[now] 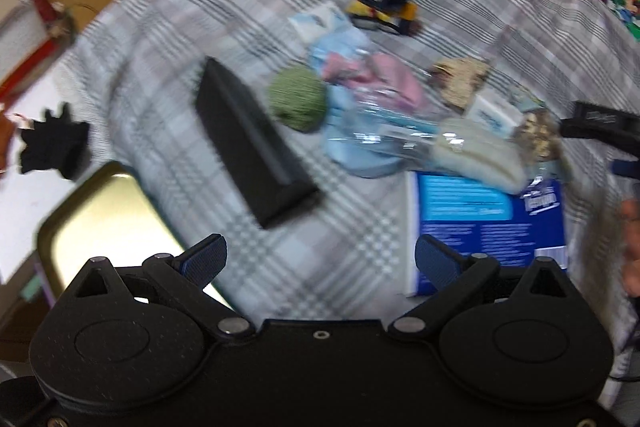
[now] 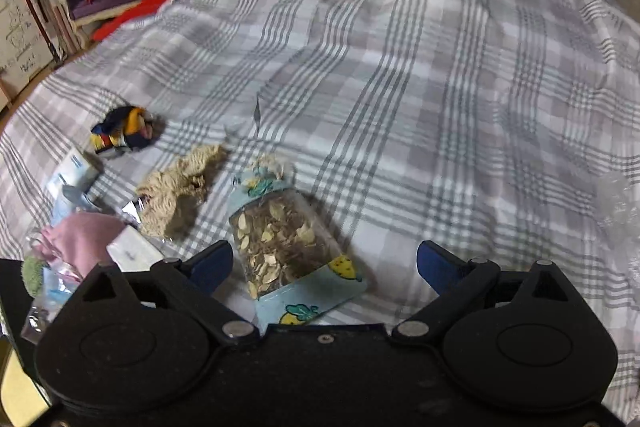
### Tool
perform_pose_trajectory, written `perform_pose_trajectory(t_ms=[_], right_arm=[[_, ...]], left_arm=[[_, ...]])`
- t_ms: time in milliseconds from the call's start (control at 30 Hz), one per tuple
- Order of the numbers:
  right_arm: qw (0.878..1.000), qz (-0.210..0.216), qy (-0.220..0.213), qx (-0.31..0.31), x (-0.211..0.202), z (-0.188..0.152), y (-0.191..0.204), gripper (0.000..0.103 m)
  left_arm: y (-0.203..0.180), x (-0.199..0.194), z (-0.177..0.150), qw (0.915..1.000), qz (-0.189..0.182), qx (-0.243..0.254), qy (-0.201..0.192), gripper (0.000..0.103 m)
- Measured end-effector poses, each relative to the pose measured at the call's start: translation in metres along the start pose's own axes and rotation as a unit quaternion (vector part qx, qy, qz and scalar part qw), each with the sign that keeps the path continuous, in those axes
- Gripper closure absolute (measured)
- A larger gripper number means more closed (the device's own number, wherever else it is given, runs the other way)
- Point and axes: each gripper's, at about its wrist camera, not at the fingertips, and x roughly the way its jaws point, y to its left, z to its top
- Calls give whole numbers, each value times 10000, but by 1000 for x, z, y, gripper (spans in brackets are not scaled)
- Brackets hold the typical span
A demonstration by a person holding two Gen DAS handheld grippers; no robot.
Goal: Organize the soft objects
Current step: 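Move both tools over the soft items on the bed, then grasp the clear bag with white fluff with left tool while right grasps dried-flower sachet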
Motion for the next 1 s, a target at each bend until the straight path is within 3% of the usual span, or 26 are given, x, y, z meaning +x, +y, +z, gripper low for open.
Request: perform_pose_trajectory(t_ms=[167,333,467,833,933,1000], right_arm=[[9986,-281,420,-150,39,-6,17,4],[9977,-267,614,-84,67,-8,20,5],[9982,-314,424,-278,76,-10,21,6],[9990,-151,-46,-429,68,-14,13,27],[9991,-84,-127,-402,65,-14,12,36],[9992,-80,-174,-349,63,-15,10,44]], left_arm=[[-24,15,20,9985,-496,-63,231,5],[-44,29,44,9974,-668,-199,204,5],[-53,50,61,9947,-870,-401,367,5],[-72,93,78,9862,-1168,-853,808,5],[-77,98,80,9853,-1198,-819,900,14],[-79,97,80,9842,-1310,-774,902,34]])
